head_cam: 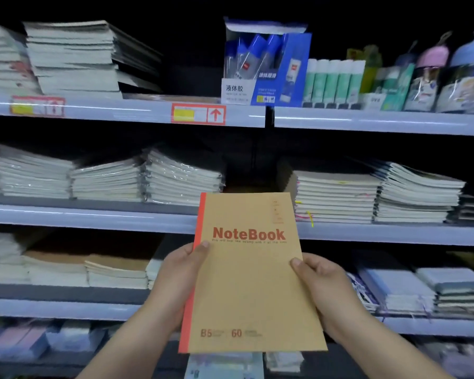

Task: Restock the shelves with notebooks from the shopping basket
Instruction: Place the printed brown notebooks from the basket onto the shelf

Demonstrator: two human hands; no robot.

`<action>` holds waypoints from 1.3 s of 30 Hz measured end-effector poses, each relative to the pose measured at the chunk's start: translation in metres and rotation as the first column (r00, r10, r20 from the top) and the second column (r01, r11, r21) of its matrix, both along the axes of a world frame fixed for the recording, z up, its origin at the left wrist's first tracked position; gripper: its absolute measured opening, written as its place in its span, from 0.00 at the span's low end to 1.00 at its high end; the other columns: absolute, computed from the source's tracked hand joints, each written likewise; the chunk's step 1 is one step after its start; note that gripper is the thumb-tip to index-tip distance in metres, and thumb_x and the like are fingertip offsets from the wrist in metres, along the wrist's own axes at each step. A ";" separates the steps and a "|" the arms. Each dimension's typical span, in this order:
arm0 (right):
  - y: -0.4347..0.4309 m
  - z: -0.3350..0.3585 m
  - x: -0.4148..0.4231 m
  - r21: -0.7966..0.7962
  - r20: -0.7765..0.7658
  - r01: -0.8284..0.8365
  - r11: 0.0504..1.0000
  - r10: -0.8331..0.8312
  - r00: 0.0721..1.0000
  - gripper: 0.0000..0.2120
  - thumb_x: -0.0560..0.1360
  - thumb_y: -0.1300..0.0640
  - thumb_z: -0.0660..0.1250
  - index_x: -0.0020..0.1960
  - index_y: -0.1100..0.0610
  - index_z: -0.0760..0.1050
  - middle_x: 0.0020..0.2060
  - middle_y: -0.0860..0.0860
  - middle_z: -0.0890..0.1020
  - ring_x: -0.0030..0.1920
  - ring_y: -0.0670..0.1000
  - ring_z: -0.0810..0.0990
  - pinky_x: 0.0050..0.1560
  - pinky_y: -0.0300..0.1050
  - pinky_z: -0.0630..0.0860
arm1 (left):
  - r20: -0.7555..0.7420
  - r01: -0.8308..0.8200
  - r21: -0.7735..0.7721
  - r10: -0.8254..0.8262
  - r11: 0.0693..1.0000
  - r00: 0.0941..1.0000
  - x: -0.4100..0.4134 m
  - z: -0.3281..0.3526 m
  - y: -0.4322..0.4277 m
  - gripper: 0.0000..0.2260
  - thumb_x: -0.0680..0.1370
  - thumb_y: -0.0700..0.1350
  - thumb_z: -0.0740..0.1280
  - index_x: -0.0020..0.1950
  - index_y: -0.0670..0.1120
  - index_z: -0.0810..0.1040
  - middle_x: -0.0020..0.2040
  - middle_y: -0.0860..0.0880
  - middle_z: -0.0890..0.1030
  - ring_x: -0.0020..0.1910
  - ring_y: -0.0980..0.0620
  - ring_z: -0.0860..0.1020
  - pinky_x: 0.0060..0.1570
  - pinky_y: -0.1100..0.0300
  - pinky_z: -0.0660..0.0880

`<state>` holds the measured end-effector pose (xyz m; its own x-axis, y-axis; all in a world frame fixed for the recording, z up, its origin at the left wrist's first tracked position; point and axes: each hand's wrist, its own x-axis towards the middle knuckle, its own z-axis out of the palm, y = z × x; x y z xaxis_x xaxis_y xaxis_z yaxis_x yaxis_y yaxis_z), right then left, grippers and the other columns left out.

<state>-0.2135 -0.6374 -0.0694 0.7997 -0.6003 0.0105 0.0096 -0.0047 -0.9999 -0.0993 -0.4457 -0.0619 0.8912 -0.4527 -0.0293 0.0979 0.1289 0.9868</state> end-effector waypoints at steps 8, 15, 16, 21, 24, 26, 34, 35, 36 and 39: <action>-0.026 0.017 0.030 -0.042 -0.071 0.110 0.993 -0.113 0.991 0.12 0.80 0.56 0.64 0.43 0.61 0.81 0.37 0.57 0.85 0.39 0.58 0.83 0.43 0.50 0.80 | -0.065 0.097 -0.004 -0.097 0.995 0.993 0.022 0.011 -0.023 0.10 0.82 0.42 0.60 0.59 0.46 0.79 0.50 0.42 0.85 0.47 0.41 0.84 0.41 0.50 0.80; -0.043 0.023 0.057 0.053 -0.112 0.178 0.983 -0.171 0.979 0.10 0.79 0.57 0.65 0.44 0.61 0.81 0.33 0.54 0.85 0.34 0.55 0.83 0.34 0.42 0.77 | -0.097 0.169 0.043 -0.165 0.985 0.982 0.045 0.013 -0.040 0.11 0.81 0.37 0.59 0.60 0.45 0.76 0.49 0.42 0.85 0.47 0.42 0.84 0.36 0.52 0.80; -0.045 0.024 0.059 0.067 -0.109 0.184 0.981 -0.176 0.978 0.10 0.79 0.57 0.65 0.44 0.61 0.81 0.33 0.54 0.84 0.33 0.54 0.83 0.32 0.41 0.76 | -0.109 0.171 0.041 -0.166 0.984 0.980 0.049 0.012 -0.042 0.11 0.81 0.36 0.59 0.60 0.45 0.76 0.49 0.42 0.85 0.47 0.42 0.84 0.37 0.53 0.80; -0.045 0.027 0.064 0.137 -0.046 0.160 0.977 -0.155 0.987 0.08 0.79 0.58 0.65 0.53 0.61 0.78 0.36 0.53 0.85 0.34 0.51 0.83 0.34 0.41 0.77 | -0.254 0.143 0.002 -0.138 0.990 0.957 0.069 0.016 -0.057 0.10 0.81 0.36 0.58 0.57 0.41 0.77 0.46 0.40 0.85 0.42 0.42 0.85 0.33 0.55 0.79; -0.044 0.028 0.063 0.054 -0.027 0.112 0.992 -0.111 0.993 0.11 0.79 0.58 0.66 0.60 0.59 0.75 0.47 0.49 0.84 0.44 0.48 0.83 0.45 0.41 0.76 | -0.302 0.121 -0.002 -0.116 0.993 0.946 0.081 0.021 -0.066 0.08 0.81 0.36 0.59 0.57 0.39 0.76 0.45 0.39 0.85 0.41 0.42 0.85 0.32 0.55 0.79; -0.041 0.028 0.060 -0.034 -0.017 0.062 0.998 -0.062 0.998 0.10 0.77 0.58 0.67 0.58 0.57 0.77 0.47 0.46 0.84 0.47 0.46 0.82 0.49 0.42 0.77 | -0.328 0.094 0.021 -0.082 0.995 0.941 0.087 0.023 -0.072 0.07 0.81 0.36 0.61 0.55 0.38 0.77 0.43 0.39 0.85 0.39 0.43 0.85 0.31 0.55 0.79; -0.036 0.023 0.066 -0.518 -0.109 0.054 0.854 -0.128 0.986 0.33 0.67 0.53 0.78 0.69 0.55 0.70 0.60 0.47 0.67 0.58 0.44 0.68 0.55 0.32 0.62 | -0.223 -0.055 0.068 0.069 0.996 0.972 0.100 0.029 -0.086 0.05 0.78 0.34 0.65 0.52 0.39 0.79 0.42 0.40 0.84 0.40 0.43 0.82 0.35 0.55 0.77; -0.037 0.023 0.069 -0.545 -0.089 0.072 0.835 -0.144 0.986 0.30 0.67 0.53 0.78 0.66 0.56 0.72 0.61 0.48 0.69 0.60 0.45 0.69 0.57 0.33 0.63 | -0.150 -0.081 0.068 0.091 0.994 0.985 0.098 0.028 -0.087 0.05 0.77 0.34 0.66 0.50 0.41 0.79 0.40 0.43 0.84 0.39 0.44 0.82 0.35 0.57 0.77; -0.039 0.021 0.073 -0.568 -0.070 0.091 0.818 -0.158 0.985 0.28 0.67 0.52 0.78 0.64 0.56 0.74 0.60 0.48 0.70 0.61 0.46 0.70 0.59 0.34 0.63 | -0.046 -0.108 0.097 0.113 0.989 0.993 0.096 0.028 -0.087 0.06 0.77 0.35 0.67 0.48 0.44 0.79 0.39 0.47 0.84 0.40 0.48 0.82 0.37 0.60 0.76; -0.044 0.022 0.087 -0.667 -0.014 0.133 0.733 -0.191 0.981 0.25 0.67 0.47 0.77 0.60 0.56 0.77 0.54 0.46 0.73 0.59 0.46 0.71 0.57 0.33 0.64 | 0.346 -0.198 0.331 0.076 0.923 0.935 0.089 0.029 -0.084 0.10 0.74 0.41 0.71 0.53 0.51 0.77 0.53 0.55 0.82 0.48 0.57 0.79 0.43 0.72 0.72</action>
